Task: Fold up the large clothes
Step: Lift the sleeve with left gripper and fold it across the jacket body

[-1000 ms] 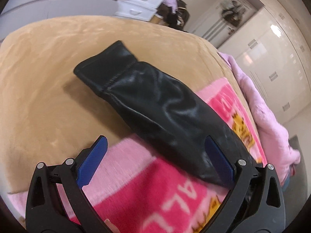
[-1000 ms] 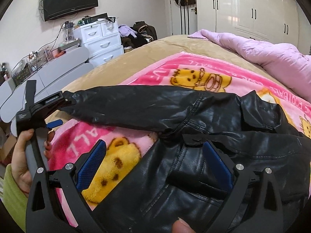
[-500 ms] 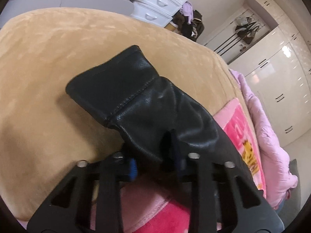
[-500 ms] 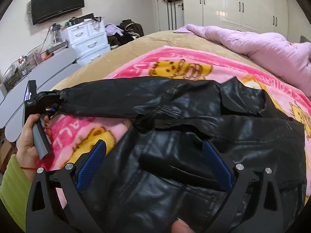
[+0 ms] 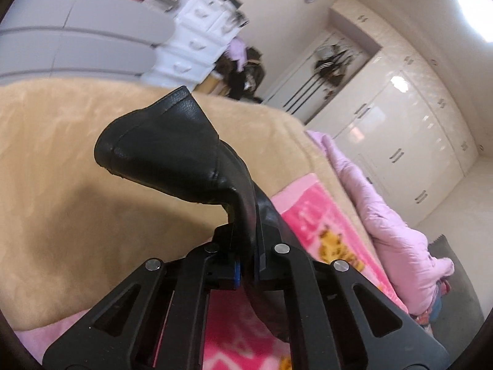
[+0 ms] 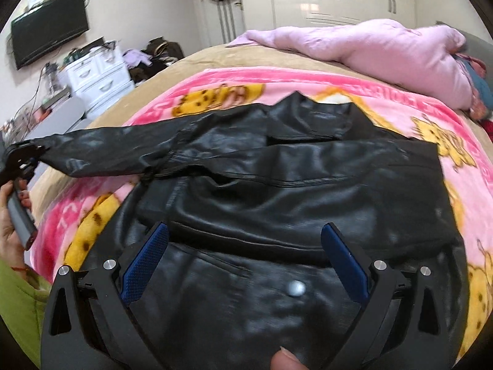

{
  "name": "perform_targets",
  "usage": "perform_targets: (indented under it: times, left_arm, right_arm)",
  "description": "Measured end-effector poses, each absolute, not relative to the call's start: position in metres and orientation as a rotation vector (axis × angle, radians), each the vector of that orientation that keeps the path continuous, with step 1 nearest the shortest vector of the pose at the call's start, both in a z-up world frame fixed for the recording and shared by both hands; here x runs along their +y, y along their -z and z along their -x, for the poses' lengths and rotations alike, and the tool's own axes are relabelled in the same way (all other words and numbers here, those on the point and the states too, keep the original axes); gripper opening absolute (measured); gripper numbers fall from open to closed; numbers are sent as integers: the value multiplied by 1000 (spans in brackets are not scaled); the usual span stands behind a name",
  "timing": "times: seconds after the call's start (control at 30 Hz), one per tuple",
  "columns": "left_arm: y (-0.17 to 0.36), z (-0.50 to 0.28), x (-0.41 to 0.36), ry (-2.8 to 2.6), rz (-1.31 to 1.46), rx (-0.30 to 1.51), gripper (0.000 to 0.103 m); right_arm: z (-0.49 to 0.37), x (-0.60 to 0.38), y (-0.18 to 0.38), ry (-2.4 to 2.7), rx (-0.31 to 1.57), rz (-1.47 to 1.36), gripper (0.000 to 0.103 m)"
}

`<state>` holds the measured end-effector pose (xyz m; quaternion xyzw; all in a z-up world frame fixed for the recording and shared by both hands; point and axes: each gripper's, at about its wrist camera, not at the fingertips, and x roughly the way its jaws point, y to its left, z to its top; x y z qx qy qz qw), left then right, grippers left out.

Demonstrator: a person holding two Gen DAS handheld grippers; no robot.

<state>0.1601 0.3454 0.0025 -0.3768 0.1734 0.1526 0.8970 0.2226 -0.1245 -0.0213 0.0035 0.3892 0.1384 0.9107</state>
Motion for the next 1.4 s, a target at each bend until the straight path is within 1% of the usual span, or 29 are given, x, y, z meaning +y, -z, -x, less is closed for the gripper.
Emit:
perform_targets:
  times: [0.37, 0.57, 0.77, 0.97, 1.17, 1.4]
  left_arm:
    - [-63, -172, 295, -231, 663, 305, 0]
    - [-115, -179, 245, -146, 536, 246, 0]
    - [-146, -188, 190, -74, 441, 245, 0]
    - [-158, -195, 138, -6, 376, 249, 0]
    - [-161, -199, 102, 49, 327, 267, 0]
    - [-157, -199, 59, 116, 294, 275, 0]
  right_arm:
    - [-212, -177, 4, -225, 757, -134, 99]
    - [-202, -193, -5, -233, 725, -187, 99]
    - [-193, -219, -13, -232, 686, -252, 99]
    - [-187, -249, -15, -208, 668, -313, 99]
    - [-184, -275, -13, -176, 649, -352, 99]
    - [-184, -290, -8, -139, 643, -335, 99]
